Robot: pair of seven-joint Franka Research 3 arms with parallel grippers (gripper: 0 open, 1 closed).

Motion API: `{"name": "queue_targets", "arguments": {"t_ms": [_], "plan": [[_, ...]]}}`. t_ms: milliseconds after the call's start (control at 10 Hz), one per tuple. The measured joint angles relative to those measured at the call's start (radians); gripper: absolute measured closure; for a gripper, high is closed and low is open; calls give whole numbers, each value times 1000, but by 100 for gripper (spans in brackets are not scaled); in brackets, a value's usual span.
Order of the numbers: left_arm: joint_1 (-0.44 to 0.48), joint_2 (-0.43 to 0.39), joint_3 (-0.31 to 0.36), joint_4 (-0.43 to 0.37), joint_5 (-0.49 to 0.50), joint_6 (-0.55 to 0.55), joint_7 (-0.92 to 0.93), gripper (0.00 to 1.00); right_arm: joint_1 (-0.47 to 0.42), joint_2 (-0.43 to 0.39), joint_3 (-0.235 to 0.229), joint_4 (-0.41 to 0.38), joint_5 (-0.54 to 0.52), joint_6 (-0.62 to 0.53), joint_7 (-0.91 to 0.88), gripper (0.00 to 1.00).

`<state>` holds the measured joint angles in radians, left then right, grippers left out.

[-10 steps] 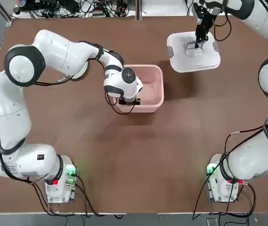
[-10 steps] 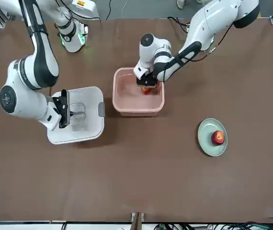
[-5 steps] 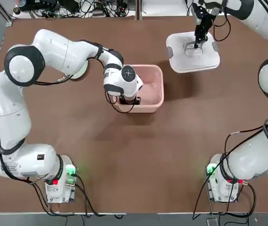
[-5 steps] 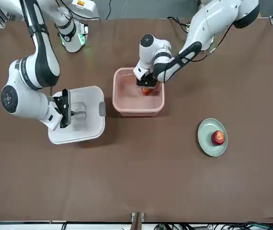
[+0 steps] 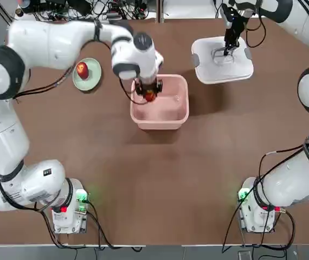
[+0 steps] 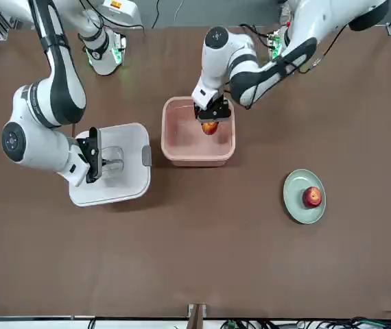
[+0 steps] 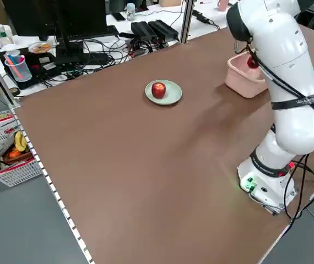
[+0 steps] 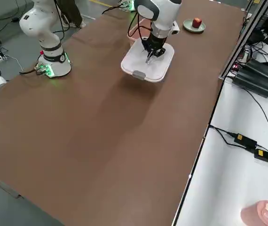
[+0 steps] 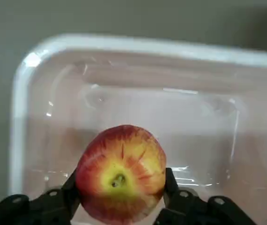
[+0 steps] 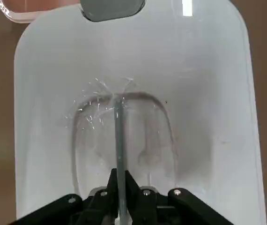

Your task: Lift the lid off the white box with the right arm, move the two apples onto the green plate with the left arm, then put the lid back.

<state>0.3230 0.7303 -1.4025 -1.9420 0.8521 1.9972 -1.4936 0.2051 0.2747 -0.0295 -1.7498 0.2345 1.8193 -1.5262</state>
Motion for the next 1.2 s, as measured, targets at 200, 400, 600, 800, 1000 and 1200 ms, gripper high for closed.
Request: {"name": "queue_targets", "arguments": {"t_ms": [200,400,600,800,1000,1200], "plan": [[141,-4,-127,34,-26,-74,96,30,2,0,1,0,1,6,1,94],[347,-12,-197,33,-30,-116,279,30,21,0,4,1,5,17,22,94],[520,-5,-165,21,-27,-116,491,30,69,2,5,0,8,42,63,94],[564,5,-42,5,42,-50,588,30,141,13,6,0,21,72,137,94],[546,17,119,-35,167,97,605,30,244,23,7,0,41,91,260,94],[539,33,239,-75,267,187,612,30,324,26,7,0,95,93,315,94]]}}
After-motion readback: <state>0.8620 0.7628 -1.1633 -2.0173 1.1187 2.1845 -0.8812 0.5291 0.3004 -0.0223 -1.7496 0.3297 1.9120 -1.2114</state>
